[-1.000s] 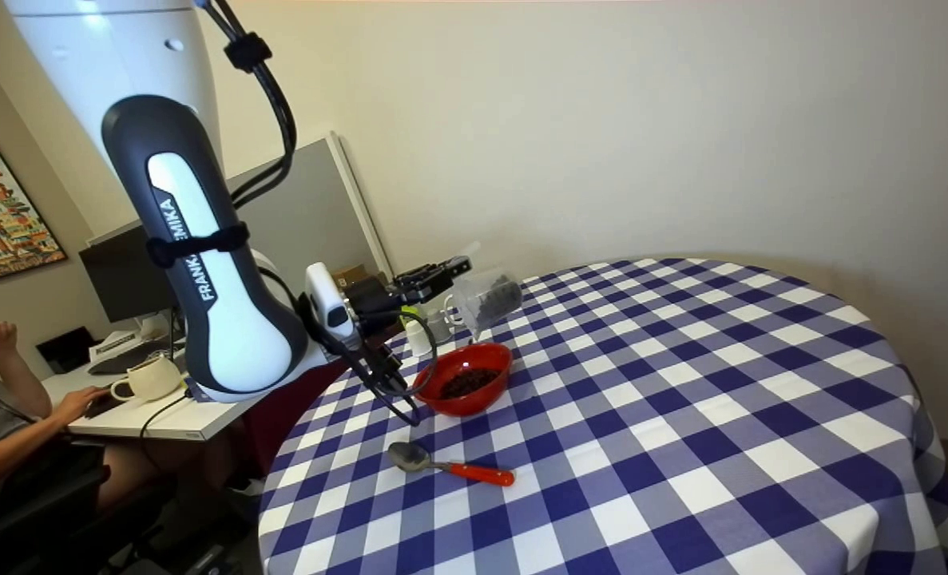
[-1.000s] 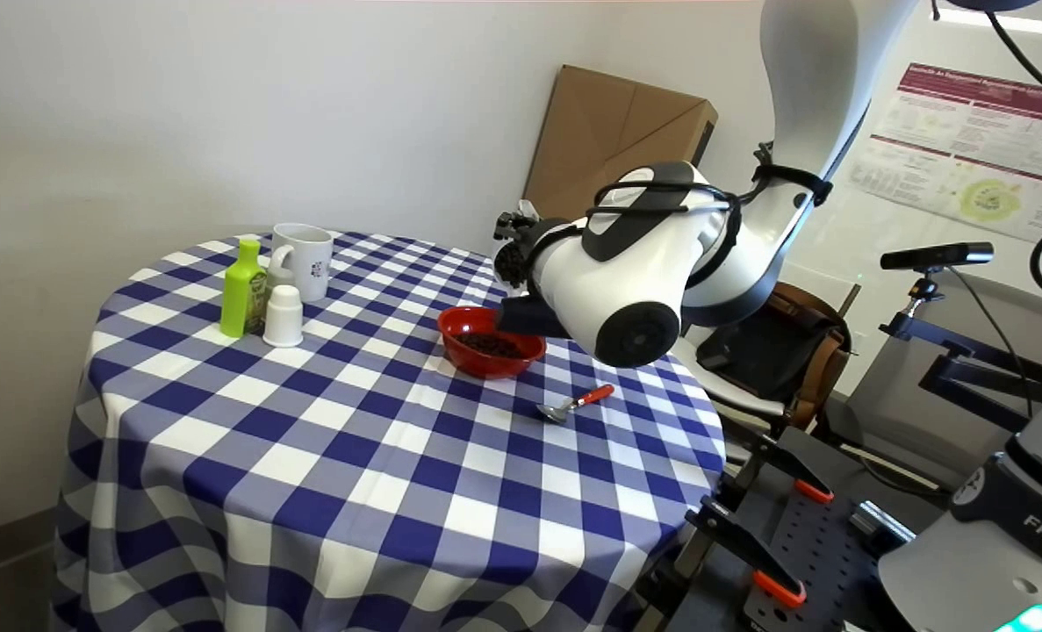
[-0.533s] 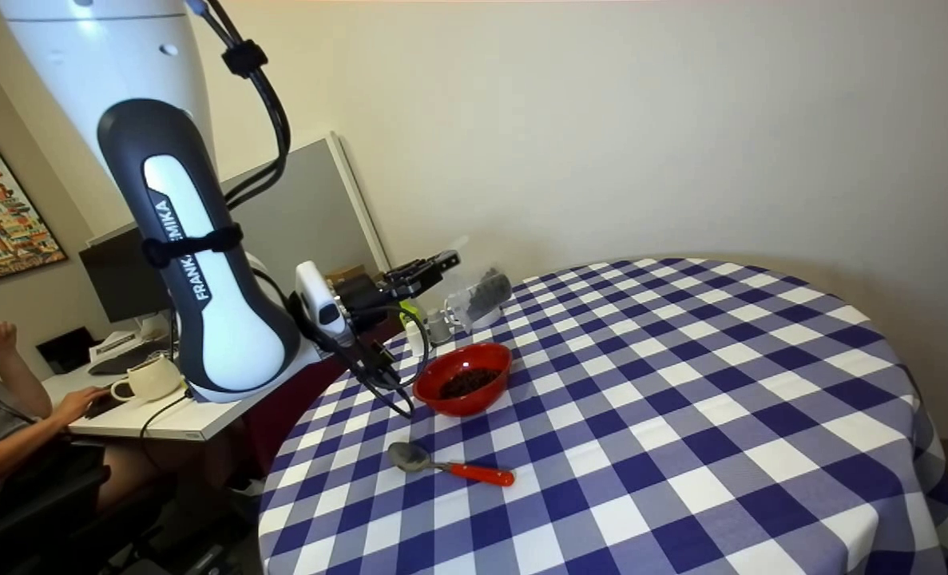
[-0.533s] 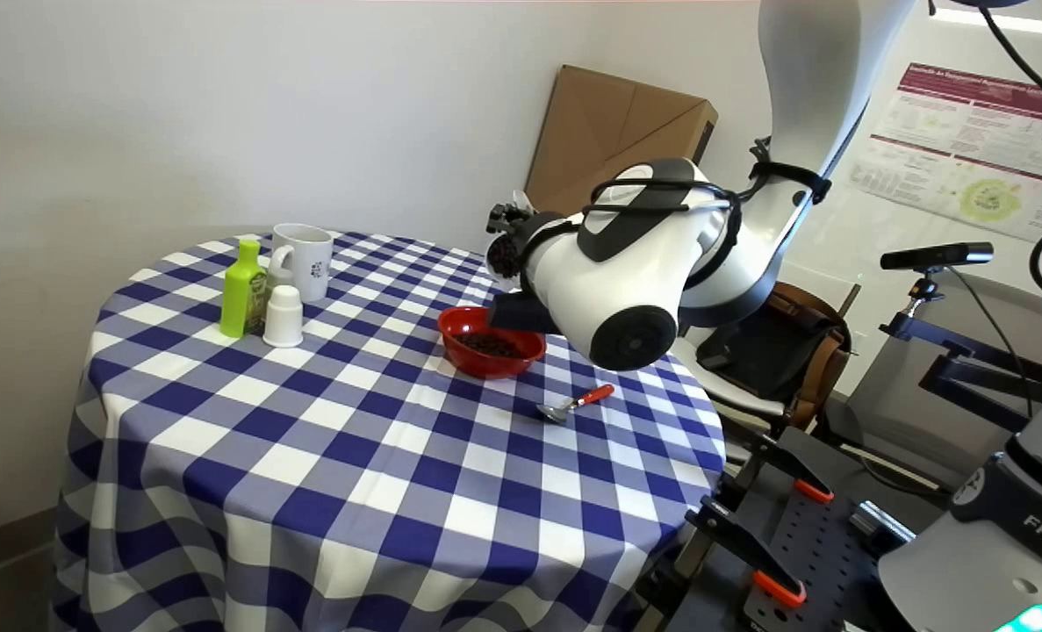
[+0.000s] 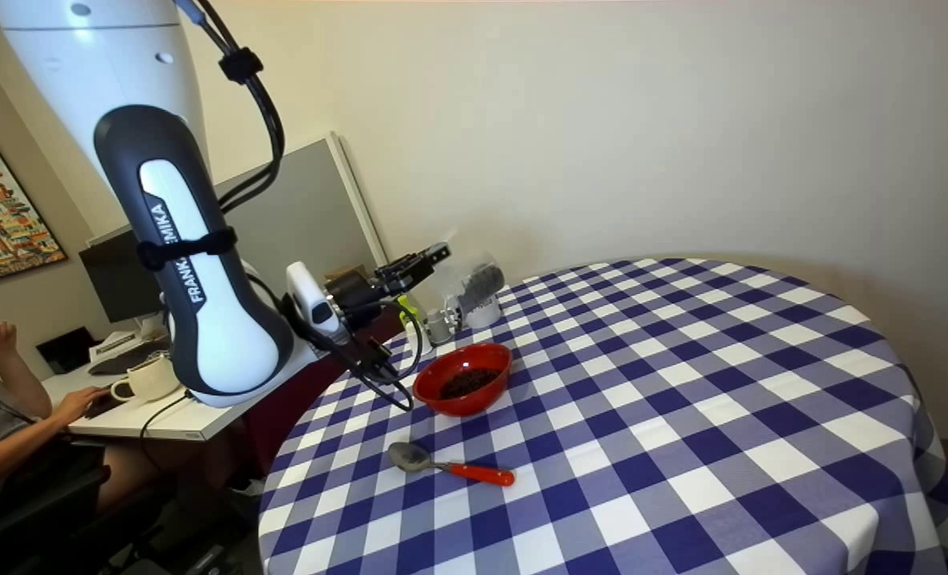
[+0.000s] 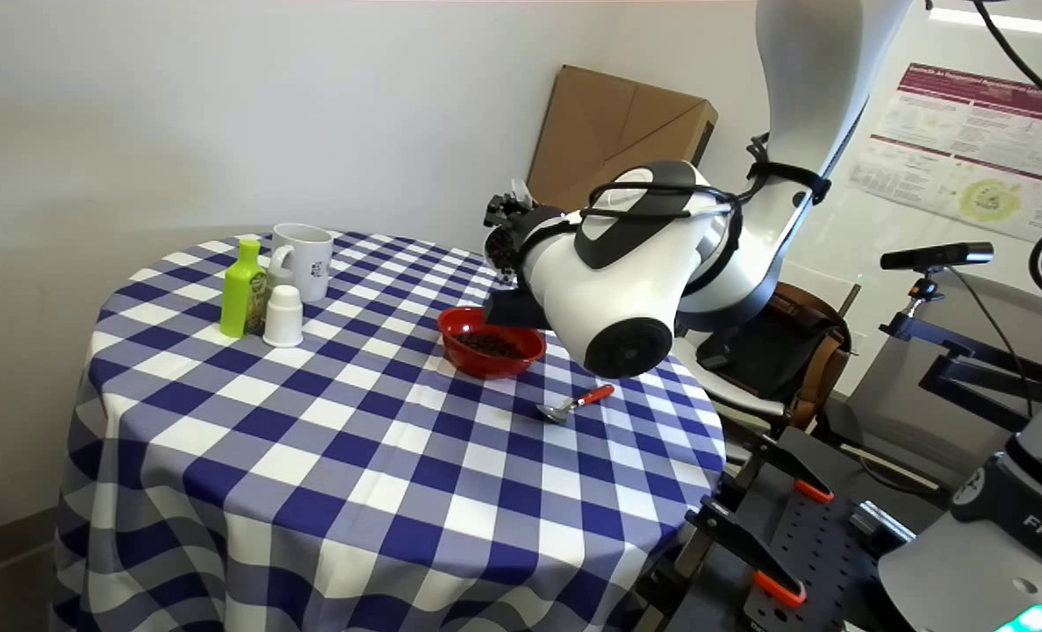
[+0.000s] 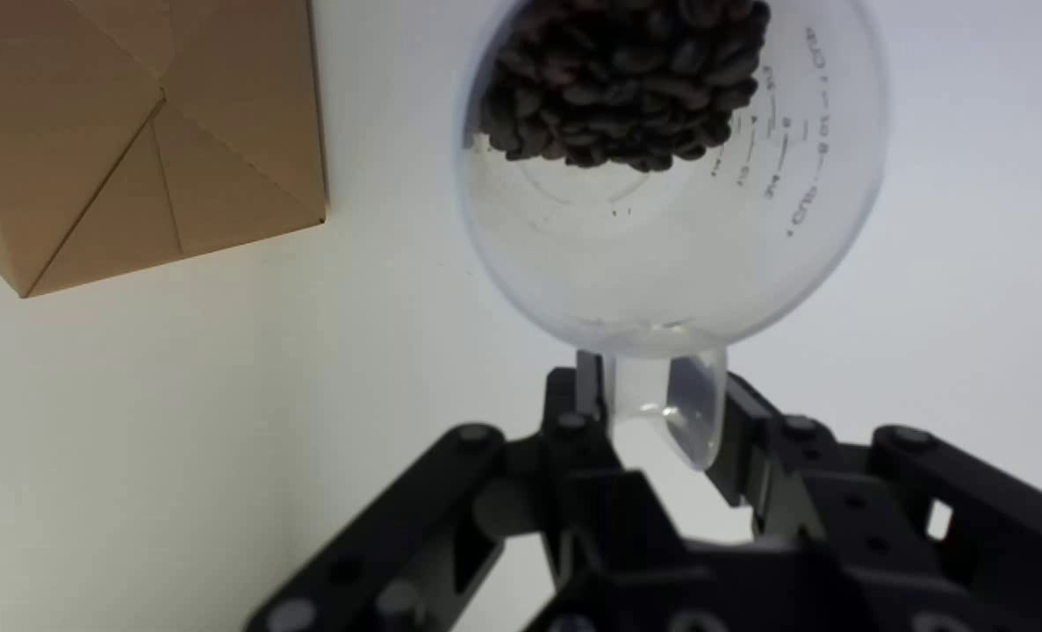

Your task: Pour some of the contents of the jug into the bowl

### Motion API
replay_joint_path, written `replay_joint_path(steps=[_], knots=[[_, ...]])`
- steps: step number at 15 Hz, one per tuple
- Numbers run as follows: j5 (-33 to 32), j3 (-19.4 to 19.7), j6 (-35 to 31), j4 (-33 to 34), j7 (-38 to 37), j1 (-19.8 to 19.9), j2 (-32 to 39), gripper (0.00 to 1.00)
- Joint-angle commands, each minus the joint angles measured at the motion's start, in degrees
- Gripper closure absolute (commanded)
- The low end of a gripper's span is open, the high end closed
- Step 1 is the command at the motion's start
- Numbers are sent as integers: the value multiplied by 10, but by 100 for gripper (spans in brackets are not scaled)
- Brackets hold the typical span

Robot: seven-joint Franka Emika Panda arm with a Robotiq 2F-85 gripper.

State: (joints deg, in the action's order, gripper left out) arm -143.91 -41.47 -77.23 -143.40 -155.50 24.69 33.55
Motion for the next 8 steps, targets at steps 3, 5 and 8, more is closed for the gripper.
replay_joint_path(steps=[3,5,8], knots=[[0,27,38,-18,-16,-38,-15,93],[0,33,44,-20,-16,-45,-15,93],[0,36,44,-19,-16,-39,-8,93]])
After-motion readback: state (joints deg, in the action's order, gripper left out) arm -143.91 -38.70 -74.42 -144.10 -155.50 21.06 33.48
